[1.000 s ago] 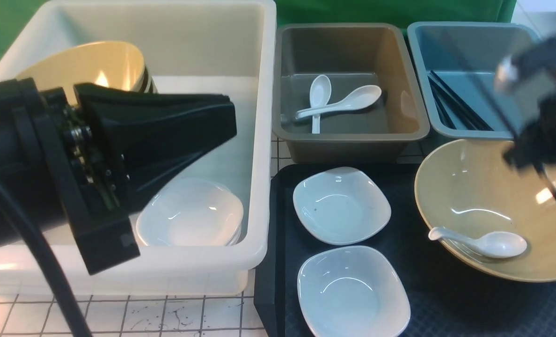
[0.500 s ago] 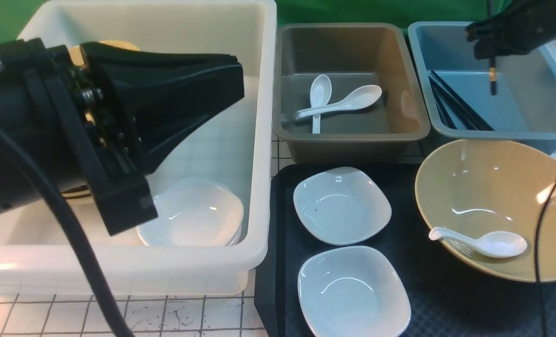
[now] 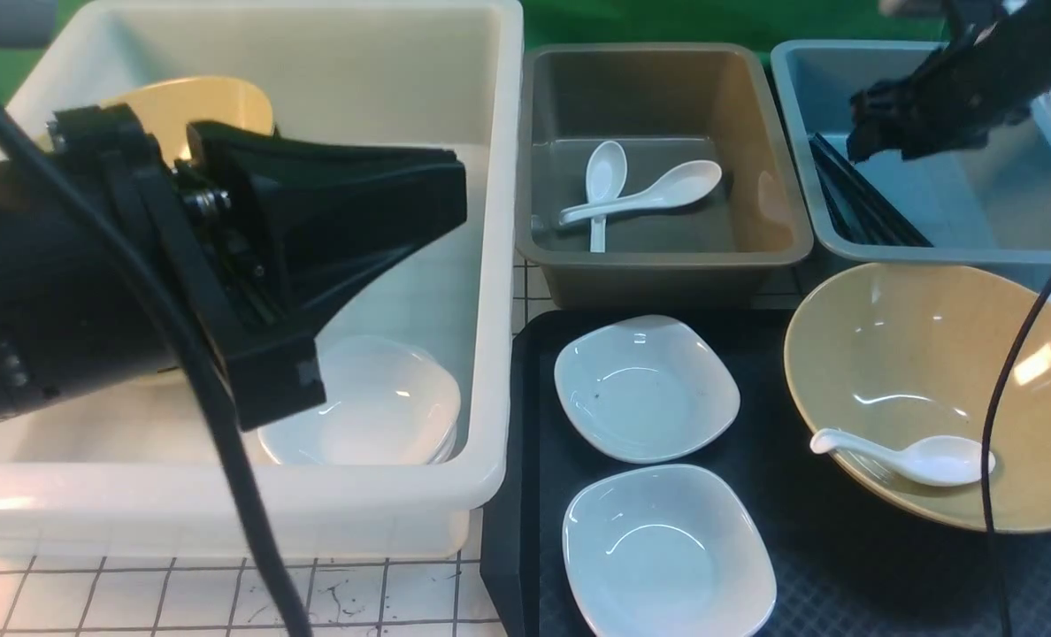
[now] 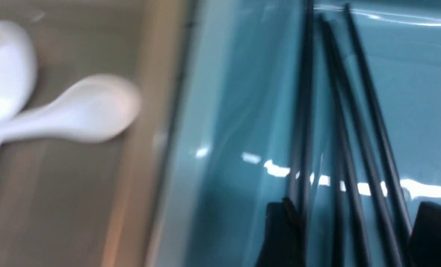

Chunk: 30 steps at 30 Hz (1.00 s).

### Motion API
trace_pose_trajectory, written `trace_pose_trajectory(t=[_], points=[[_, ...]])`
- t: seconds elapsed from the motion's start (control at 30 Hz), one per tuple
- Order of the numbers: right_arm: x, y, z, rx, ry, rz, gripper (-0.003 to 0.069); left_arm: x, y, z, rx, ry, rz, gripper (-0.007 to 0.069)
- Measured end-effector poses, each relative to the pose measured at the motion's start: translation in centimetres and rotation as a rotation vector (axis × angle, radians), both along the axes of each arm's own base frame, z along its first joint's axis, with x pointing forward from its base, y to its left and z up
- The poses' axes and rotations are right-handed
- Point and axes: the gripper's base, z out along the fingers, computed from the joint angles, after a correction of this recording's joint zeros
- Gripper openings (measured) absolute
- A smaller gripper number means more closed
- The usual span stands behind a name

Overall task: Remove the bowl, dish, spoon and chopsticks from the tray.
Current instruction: Use the right arm to put a chopstick into the small storage box on the right, then use the right arm to grab the soup spoon in the middle

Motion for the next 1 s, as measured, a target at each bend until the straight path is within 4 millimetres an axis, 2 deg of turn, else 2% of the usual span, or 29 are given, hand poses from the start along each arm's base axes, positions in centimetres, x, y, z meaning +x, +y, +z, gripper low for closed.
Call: trace_pose_trajectory(t=[0.1, 0.17, 0.23, 0.27, 0.37, 0.43, 0.53, 0.6, 0.73, 0.77, 0.9, 1.0], points=[[-2.5, 0.7, 3.8, -0.041, 0.024, 0.117, 0.0428, -0.2, -0.1, -0.4, 0.013, 0.051, -0.024, 0.0], [-4.5, 1.6, 6.3, -0.071, 0.047, 0.218, 0.0386, -0.6, -0.2, -0.7, 0.03, 0.099, -0.053, 0.0], [-6.0, 2.3, 7.7, -0.093, 0.078, 0.288, 0.0361, -0.8, -0.3, -0.9, 0.038, 0.137, -0.075, 0.0], [-7.5, 3.4, 9.2, -0.118, 0.07, 0.339, 0.0335, -1.1, -0.4, -1.2, 0.055, 0.17, -0.097, 0.0], [-10.7, 5.6, 10.9, -0.172, 0.042, 0.44, 0.0309, -1.4, -0.4, -1.6, 0.09, 0.202, -0.132, 0.0], [-13.2, 7.0, 10.9, -0.208, 0.059, 0.511, 0.0305, -1.5, -0.4, -1.7, 0.102, 0.208, -0.139, 0.0], [-16.8, 8.1, 10.4, -0.277, 0.091, 0.607, 0.0306, -1.6, -0.4, -1.8, 0.11, 0.214, -0.15, 0.0], [-19.1, 8.1, 9.4, -0.319, 0.124, 0.675, 0.0308, -1.7, -0.4, -1.8, 0.112, 0.218, -0.156, 0.0], [-22.3, 7.3, 5.9, -0.368, 0.219, 0.791, 0.0332, -1.7, -0.4, -1.8, 0.113, 0.218, -0.158, 0.0], [-22.8, 7.1, 4.3, -0.377, 0.249, 0.826, 0.0353, -1.7, -0.4, -1.8, 0.113, 0.218, -0.157, 0.0], [-22.5, 7.1, 1.0, -0.424, 0.199, 0.906, 0.0424, -1.7, -0.4, -1.8, 0.111, 0.218, -0.157, 0.0], [-21.7, 7.2, -0.3, -0.45, 0.169, 0.942, 0.0472, -1.7, -0.4, -1.8, 0.11, 0.218, -0.157, 0.0]])
